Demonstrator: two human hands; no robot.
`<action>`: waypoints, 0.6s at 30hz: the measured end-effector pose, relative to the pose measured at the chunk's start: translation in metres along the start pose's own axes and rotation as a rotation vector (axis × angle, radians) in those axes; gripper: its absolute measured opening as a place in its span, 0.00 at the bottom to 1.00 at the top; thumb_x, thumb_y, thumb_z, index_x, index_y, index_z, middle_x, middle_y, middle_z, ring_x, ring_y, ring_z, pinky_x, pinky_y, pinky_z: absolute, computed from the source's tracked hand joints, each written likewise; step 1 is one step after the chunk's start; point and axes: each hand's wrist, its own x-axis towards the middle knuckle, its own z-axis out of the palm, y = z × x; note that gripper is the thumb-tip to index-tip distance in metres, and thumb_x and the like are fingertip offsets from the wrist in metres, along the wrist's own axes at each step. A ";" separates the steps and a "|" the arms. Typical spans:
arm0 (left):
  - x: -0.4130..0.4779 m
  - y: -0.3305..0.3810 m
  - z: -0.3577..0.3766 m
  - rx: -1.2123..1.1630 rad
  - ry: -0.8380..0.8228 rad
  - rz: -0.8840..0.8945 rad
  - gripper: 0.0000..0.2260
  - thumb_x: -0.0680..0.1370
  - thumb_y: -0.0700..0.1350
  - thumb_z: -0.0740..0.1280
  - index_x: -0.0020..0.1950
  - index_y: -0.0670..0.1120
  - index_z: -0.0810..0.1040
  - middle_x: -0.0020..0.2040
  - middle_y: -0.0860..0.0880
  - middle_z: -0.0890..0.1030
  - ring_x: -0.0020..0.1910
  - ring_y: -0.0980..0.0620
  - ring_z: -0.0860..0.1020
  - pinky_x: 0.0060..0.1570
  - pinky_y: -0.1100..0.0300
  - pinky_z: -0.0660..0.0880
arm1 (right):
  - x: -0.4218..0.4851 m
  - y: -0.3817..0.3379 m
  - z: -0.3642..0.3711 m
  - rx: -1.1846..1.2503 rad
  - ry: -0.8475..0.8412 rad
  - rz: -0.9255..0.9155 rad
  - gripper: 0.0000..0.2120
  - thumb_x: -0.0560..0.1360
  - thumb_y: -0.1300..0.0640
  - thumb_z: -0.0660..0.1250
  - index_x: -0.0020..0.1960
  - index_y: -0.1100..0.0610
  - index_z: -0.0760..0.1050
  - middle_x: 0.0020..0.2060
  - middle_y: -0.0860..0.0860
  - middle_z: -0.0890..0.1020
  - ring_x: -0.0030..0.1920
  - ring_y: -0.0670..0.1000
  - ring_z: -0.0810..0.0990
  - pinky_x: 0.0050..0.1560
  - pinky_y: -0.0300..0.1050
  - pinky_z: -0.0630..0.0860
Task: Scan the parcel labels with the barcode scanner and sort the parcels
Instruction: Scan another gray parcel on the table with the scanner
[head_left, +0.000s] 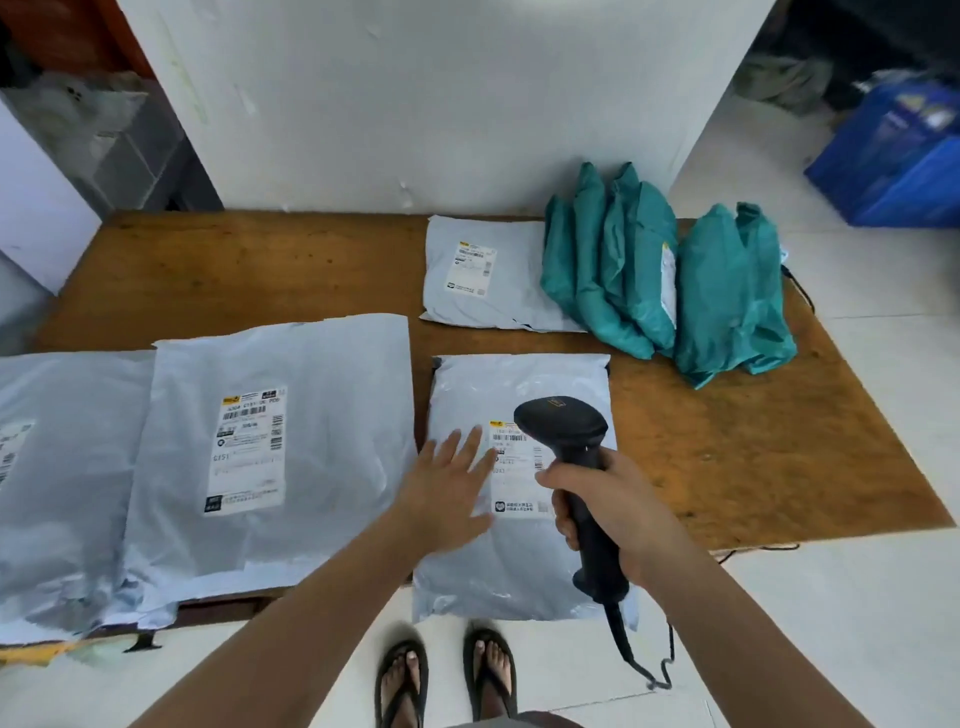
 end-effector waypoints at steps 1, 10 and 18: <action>0.003 0.008 0.009 0.039 -0.068 -0.001 0.38 0.76 0.66 0.54 0.78 0.48 0.43 0.78 0.42 0.39 0.77 0.40 0.41 0.73 0.41 0.43 | 0.000 0.002 -0.004 0.027 0.011 0.023 0.05 0.72 0.65 0.68 0.40 0.62 0.72 0.24 0.55 0.73 0.22 0.53 0.68 0.26 0.41 0.67; -0.001 0.027 0.063 -0.126 -0.135 -0.207 0.49 0.61 0.74 0.59 0.67 0.37 0.66 0.64 0.32 0.74 0.62 0.34 0.76 0.56 0.43 0.74 | 0.010 0.016 -0.016 0.150 0.016 0.101 0.06 0.72 0.66 0.67 0.38 0.61 0.71 0.24 0.55 0.72 0.21 0.52 0.68 0.24 0.40 0.66; -0.004 0.032 0.053 -0.065 -0.120 -0.176 0.48 0.73 0.70 0.54 0.76 0.40 0.36 0.76 0.35 0.36 0.76 0.38 0.38 0.74 0.47 0.40 | 0.020 0.011 -0.008 0.108 -0.062 0.169 0.06 0.73 0.64 0.67 0.40 0.61 0.71 0.24 0.54 0.72 0.22 0.51 0.68 0.26 0.41 0.67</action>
